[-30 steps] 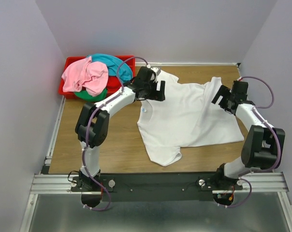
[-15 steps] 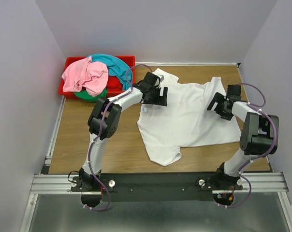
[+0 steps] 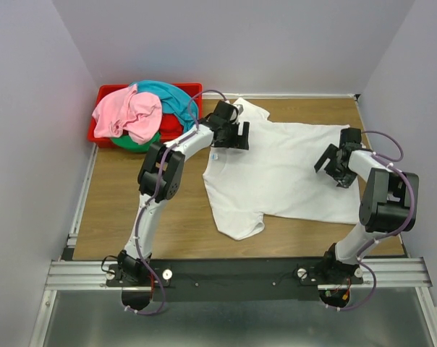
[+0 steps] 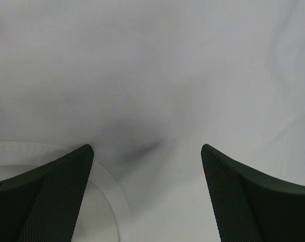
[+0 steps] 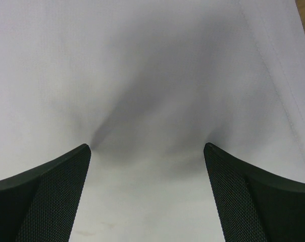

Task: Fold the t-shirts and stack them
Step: Flatten the tshirt out

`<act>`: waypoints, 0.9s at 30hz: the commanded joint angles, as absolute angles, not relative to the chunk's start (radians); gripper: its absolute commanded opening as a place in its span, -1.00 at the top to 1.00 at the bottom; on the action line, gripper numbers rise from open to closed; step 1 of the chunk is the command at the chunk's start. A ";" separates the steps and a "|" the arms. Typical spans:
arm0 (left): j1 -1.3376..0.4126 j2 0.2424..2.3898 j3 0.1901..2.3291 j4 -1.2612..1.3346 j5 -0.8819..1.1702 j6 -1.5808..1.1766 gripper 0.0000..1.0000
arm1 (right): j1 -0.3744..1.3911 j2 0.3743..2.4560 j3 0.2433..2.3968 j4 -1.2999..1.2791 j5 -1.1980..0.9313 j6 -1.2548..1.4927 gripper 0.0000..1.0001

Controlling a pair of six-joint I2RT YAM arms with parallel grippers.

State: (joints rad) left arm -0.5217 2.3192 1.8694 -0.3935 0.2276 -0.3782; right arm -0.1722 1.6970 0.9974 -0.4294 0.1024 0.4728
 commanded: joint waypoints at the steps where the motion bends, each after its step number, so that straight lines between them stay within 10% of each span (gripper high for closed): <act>1: -0.514 2.393 1.937 -0.454 0.225 -0.333 -0.91 | -0.181 1.709 0.953 -0.572 0.126 0.523 -1.00; 12: -0.514 2.306 2.117 -0.494 0.181 -0.285 -0.92 | -0.181 1.614 1.114 -0.581 0.071 0.402 -1.00; 27: -0.522 2.186 1.741 -0.465 0.152 -0.356 -0.92 | -0.181 1.719 1.101 -0.540 0.046 0.388 -0.98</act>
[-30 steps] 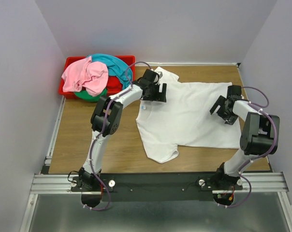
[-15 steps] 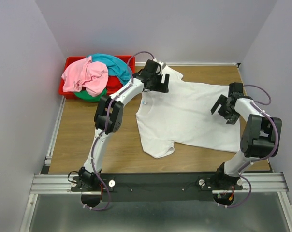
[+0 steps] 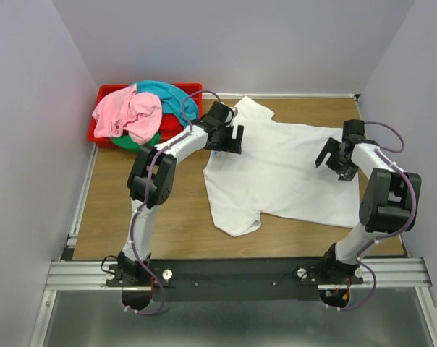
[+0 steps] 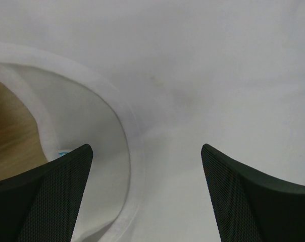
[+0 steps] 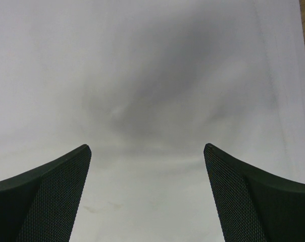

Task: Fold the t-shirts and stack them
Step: Flatten the tshirt out, then fold the tshirt

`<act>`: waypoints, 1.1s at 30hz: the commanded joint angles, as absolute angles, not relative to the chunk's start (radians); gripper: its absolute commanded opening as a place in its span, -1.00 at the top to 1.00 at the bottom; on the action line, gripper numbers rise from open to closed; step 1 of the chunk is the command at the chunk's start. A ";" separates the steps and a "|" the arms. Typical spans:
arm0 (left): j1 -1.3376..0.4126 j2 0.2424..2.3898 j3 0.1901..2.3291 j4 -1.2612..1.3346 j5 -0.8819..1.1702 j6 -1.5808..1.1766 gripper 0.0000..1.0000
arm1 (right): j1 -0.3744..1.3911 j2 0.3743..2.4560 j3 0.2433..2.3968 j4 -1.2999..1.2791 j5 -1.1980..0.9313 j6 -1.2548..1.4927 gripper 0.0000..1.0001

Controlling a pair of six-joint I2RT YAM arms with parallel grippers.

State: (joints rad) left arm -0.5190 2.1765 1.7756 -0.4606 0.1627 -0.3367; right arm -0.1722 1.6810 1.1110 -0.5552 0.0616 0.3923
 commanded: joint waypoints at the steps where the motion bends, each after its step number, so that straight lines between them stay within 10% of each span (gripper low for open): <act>1: -0.522 2.201 1.744 -0.459 0.155 -0.354 -0.92 | -0.181 1.727 1.106 -0.538 0.049 0.394 -0.98; 33: -0.422 2.539 2.286 -0.502 0.219 -0.235 -0.92 | -0.181 2.043 1.382 -0.515 -0.049 0.492 -0.98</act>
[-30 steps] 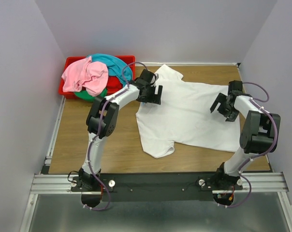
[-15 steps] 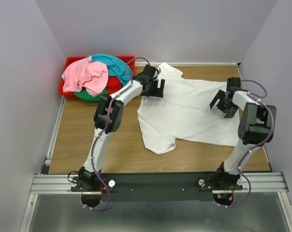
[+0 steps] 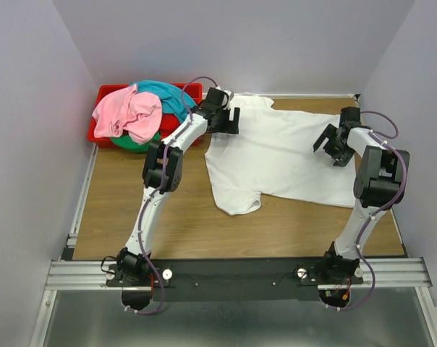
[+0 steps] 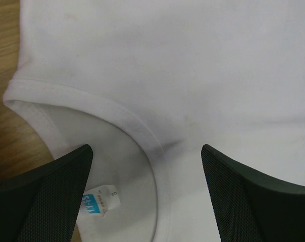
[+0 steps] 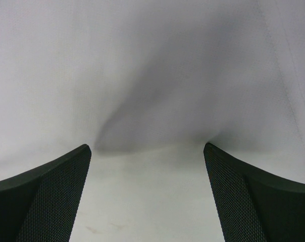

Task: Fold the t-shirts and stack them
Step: Fold the tshirt

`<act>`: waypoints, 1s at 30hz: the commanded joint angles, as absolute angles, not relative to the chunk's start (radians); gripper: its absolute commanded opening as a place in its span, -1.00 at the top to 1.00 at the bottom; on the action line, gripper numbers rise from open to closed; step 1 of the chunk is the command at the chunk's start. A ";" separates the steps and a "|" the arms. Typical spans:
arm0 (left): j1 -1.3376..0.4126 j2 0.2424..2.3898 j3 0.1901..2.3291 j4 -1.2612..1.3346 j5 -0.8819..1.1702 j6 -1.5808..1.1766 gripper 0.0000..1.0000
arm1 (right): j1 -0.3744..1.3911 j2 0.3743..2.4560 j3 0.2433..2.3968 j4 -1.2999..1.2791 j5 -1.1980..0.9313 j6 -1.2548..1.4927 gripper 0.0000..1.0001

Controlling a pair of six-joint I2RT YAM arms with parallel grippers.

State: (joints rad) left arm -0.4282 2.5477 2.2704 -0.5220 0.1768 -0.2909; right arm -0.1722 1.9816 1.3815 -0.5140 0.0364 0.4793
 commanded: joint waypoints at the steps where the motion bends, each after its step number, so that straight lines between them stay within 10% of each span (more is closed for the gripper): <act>1: -0.425 2.505 2.275 -0.476 0.221 -0.229 -0.92 | -0.179 2.037 1.387 -0.514 -0.054 0.486 -0.98; 30: -0.505 1.579 1.122 -0.264 0.109 -0.310 -0.93 | -0.488 1.420 0.890 -0.646 0.089 0.482 -0.81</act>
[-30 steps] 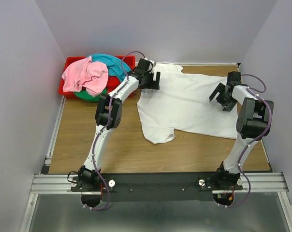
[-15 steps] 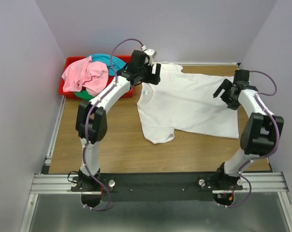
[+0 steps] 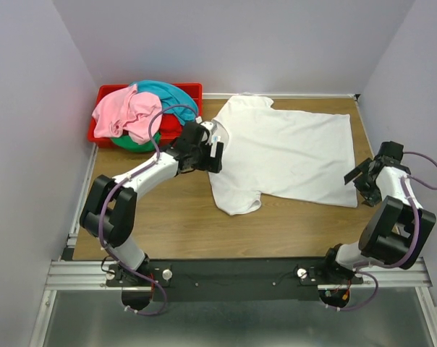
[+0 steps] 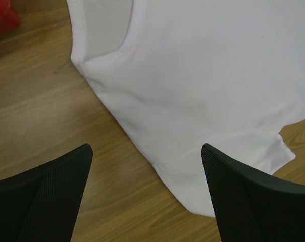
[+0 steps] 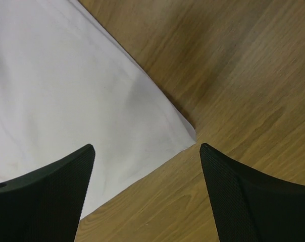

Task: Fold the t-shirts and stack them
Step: Fold the tshirt

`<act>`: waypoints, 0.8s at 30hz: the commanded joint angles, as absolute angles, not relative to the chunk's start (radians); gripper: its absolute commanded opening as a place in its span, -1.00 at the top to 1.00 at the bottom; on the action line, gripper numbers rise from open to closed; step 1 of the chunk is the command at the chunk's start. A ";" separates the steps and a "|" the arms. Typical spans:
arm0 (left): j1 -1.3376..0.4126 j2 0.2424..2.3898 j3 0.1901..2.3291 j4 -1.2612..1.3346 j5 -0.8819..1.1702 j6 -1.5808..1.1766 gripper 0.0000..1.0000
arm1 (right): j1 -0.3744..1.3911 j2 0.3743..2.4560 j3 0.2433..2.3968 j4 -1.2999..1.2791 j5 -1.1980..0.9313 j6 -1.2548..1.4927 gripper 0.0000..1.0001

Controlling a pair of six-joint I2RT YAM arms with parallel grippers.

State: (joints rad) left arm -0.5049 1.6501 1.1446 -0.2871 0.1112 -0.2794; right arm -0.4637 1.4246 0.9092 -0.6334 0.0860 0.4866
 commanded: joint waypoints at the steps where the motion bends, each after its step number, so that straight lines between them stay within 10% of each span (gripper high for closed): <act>1: -0.505 1.572 1.114 -0.264 0.109 -0.314 -0.92 | -0.500 1.433 0.890 -0.644 0.089 0.480 -0.74; 24: -0.540 1.605 1.005 -0.256 0.060 -0.336 -0.84 | -0.509 1.503 0.822 -0.575 0.140 0.485 -0.10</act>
State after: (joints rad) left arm -0.5198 1.5822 1.0164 -0.2756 0.0902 -0.3271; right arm -0.4988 1.4796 0.8383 -0.6140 0.0978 0.4789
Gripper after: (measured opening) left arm 0.924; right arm 0.565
